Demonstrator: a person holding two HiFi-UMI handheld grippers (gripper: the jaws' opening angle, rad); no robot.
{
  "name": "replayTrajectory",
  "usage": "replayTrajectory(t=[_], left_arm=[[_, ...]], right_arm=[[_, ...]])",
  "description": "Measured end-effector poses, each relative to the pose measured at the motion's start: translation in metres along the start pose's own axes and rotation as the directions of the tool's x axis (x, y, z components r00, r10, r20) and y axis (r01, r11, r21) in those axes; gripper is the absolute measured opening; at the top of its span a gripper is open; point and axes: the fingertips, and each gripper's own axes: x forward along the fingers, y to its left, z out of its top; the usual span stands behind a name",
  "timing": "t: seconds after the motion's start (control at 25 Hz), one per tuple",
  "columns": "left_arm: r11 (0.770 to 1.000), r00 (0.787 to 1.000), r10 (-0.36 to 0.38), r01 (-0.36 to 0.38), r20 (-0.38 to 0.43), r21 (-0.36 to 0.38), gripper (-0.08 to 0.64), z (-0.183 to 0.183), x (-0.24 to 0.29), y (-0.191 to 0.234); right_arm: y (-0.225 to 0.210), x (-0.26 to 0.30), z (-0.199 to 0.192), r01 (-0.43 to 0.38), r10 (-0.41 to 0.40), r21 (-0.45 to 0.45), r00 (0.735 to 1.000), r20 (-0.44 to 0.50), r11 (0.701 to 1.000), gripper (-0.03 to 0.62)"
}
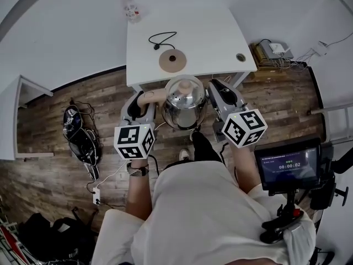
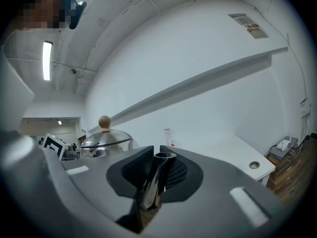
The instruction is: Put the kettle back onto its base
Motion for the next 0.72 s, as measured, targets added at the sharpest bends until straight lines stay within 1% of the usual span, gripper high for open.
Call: replayTrajectory(t=[0.16, 0.24, 0.36, 0.72], left_arm=[[1.000, 1.000, -0.001, 0.001, -0.002, 0.002, 0.147, 0.002, 0.002, 0.002], [1.000, 1.000, 0.008, -0.008, -0.007, -0.003, 0.147, 0.005, 0.024, 0.016], [1.000, 1.000, 0.021, -0.022, -0.022, -0.015, 0.147, 0.011, 0.070, 0.042], [0.998, 0.998, 0.046, -0.048, -0.044, -0.040, 0.147, 0.010, 0.125, 0.066]], right_arm=[[0.000, 0.005, 0.002, -0.002, 0.002, -0.002, 1.000, 0.003, 1.000, 0.038], [-0.011, 0.030, 0.004, -0.009, 0.009, 0.001, 1.000, -0.003, 1.000, 0.037], [-0.036, 0.080, 0.007, -0.017, 0.017, 0.013, 1.000, -0.018, 1.000, 0.034], [-0.072, 0.136, 0.007, -0.016, 0.018, 0.023, 0.998, -0.056, 1.000, 0.031]])
